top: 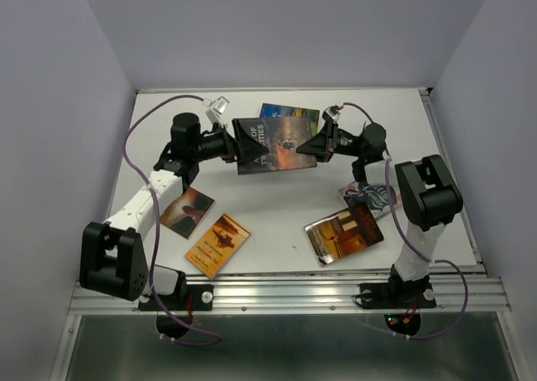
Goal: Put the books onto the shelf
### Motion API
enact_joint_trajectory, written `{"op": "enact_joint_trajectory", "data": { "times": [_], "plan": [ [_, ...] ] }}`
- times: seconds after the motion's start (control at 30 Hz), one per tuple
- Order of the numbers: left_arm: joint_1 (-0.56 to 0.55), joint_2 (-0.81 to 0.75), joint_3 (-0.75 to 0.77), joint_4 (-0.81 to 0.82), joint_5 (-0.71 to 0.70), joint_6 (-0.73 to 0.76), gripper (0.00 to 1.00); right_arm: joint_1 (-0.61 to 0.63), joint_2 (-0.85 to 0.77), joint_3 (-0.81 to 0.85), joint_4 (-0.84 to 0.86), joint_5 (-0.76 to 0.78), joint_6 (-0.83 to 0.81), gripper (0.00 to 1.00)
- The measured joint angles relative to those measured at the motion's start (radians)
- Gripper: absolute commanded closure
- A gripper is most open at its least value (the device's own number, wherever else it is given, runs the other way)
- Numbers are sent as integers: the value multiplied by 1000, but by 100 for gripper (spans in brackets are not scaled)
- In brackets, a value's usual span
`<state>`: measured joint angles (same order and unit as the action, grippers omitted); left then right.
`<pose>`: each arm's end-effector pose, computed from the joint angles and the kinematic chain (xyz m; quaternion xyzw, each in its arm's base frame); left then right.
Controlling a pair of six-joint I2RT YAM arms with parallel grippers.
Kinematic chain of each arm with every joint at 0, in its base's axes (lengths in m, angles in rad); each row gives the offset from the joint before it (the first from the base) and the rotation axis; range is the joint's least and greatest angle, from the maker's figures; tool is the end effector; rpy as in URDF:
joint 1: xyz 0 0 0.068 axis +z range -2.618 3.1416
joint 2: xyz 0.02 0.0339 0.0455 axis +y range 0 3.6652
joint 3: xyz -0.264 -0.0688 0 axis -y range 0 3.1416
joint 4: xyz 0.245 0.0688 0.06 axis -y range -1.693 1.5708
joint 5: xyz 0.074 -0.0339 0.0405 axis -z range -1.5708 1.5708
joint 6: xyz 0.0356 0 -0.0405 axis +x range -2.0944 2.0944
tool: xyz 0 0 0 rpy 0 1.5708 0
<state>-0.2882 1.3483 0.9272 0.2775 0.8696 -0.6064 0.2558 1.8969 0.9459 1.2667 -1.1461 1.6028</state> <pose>0.2855 -0.1130 0.3117 0.1636 0.7207 -0.5439 0.3975 0.3594 0.1275 0.2265 -0.0353 0.6594 0.7354 0.1519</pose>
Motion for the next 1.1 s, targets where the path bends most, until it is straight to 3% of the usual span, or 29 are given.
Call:
{"op": "enact_joint_trajectory", "data": {
  "times": [0.1, 0.2, 0.3, 0.47, 0.73, 0.9, 1.1],
  "plan": [
    [57, -9, 11, -59, -45, 28, 1, 0, -14, -9, -11, 7, -23, 99],
    [145, -34, 10, -109, -90, 46, 1, -1, -67, -21, -57, 5, -170, 99],
    [225, -67, 10, -125, -127, 56, 1, 0, -179, -21, -242, 38, -386, 99],
    [244, -72, -8, -84, -89, 53, 1, -1, -309, 8, -436, 109, -605, 99],
    [245, -63, -183, 216, 67, -69, 1, -2, -286, 47, -610, 192, -680, 99],
    [233, -87, -190, 299, 107, -96, 1, 0, -262, 115, -768, 283, -725, 99],
    [228, -66, -190, 359, 114, -106, 1, -8, -262, 146, -806, 312, -734, 99]
  ]
}}
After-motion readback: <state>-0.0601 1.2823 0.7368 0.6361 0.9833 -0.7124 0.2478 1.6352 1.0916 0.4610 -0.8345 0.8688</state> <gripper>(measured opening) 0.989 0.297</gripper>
